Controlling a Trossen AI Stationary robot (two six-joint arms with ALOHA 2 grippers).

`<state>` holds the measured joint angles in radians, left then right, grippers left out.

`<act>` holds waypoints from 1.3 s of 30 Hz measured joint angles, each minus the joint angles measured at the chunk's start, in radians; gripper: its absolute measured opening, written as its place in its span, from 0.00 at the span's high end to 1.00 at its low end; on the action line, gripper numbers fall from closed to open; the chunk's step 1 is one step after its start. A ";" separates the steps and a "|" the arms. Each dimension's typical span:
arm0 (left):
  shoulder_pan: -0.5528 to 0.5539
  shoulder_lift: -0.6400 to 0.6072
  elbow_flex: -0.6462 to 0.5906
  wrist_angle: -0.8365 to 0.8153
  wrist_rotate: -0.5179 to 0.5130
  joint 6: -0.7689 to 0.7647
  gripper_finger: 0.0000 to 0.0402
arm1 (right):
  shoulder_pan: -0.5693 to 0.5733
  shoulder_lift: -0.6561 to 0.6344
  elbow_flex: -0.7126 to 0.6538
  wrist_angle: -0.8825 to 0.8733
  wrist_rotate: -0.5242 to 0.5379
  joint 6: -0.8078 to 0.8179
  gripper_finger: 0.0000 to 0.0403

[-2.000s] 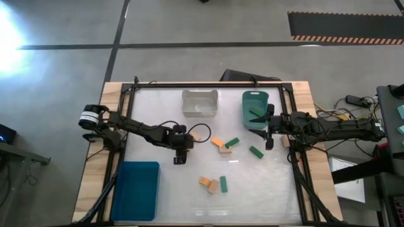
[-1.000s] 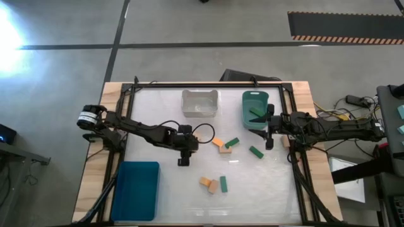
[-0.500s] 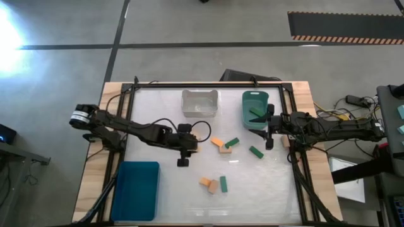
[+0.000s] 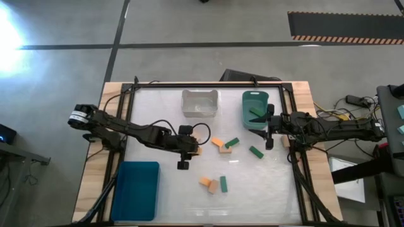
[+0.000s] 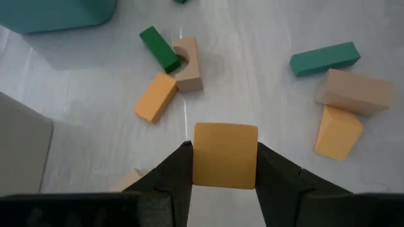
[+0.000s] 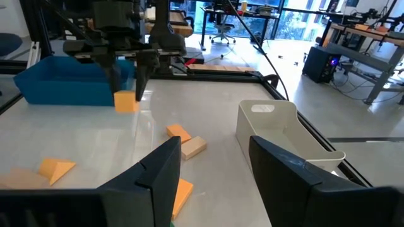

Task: Sort & place blocks by color
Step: Put the yellow block into the blue bin

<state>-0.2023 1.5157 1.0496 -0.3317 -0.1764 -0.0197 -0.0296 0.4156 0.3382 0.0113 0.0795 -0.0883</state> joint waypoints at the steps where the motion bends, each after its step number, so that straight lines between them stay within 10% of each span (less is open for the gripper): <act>1: -0.003 -0.002 0.000 0.000 0.000 0.000 0.70 | 0.000 0.000 0.000 0.000 0.000 0.000 0.56; 10: -0.073 -0.064 0.076 -0.126 -0.020 -0.073 0.70 | 0.000 0.000 0.000 -0.006 0.000 0.001 0.59; 26: -0.362 -0.106 0.208 -0.911 0.089 -0.876 0.70 | -0.001 0.000 0.000 -0.007 0.000 0.002 0.66; 39: -0.597 -0.084 -0.001 -0.851 0.275 -1.203 0.70 | -0.001 0.000 0.000 0.004 0.000 0.002 0.70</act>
<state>-0.7997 1.4320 1.0487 -1.1830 0.0981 -1.2230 -0.0307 0.4156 0.3382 0.0154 0.0792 -0.0864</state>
